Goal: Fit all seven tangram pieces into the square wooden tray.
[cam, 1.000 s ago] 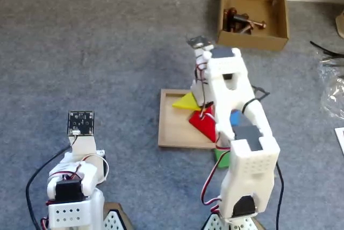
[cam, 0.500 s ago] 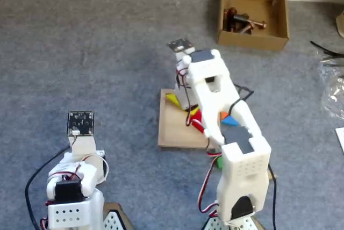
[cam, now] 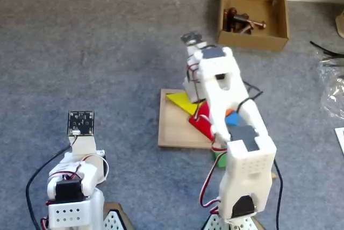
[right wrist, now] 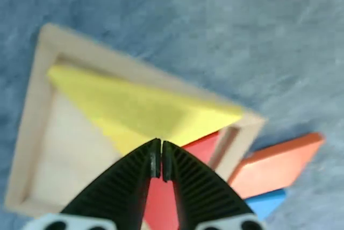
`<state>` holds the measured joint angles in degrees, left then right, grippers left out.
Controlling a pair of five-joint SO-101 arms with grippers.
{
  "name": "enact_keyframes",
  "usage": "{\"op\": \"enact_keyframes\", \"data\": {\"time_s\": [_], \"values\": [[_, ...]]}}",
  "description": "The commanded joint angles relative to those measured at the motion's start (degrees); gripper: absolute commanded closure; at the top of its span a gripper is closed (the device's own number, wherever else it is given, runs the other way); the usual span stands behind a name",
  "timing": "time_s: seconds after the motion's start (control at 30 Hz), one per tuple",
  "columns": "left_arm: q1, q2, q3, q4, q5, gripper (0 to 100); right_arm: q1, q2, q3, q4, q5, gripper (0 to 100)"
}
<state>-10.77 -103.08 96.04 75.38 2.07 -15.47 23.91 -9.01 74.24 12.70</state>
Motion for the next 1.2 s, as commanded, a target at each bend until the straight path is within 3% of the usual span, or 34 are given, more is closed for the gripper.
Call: {"op": "enact_keyframes", "data": {"time_s": [0.0, 0.77, 0.9, 1.17], "values": [[-0.5, 0.4, 1.2, 0.4, 0.1, 100, 1.4, -3.6, -3.7, -4.6, -0.1, 99.3], [-0.5, 0.4, 1.2, 0.4, 0.1, 100, 4.0, -3.4, -2.4, -13.6, 0.0, 99.3], [-0.5, 0.4, 1.2, 0.4, 0.1, 100, 3.8, -3.4, 1.0, -15.1, 4.8, 99.3], [-0.5, 0.4, 1.2, 0.4, 0.1, 100, 3.8, -3.6, 5.3, -16.5, 5.3, 99.3]]}}
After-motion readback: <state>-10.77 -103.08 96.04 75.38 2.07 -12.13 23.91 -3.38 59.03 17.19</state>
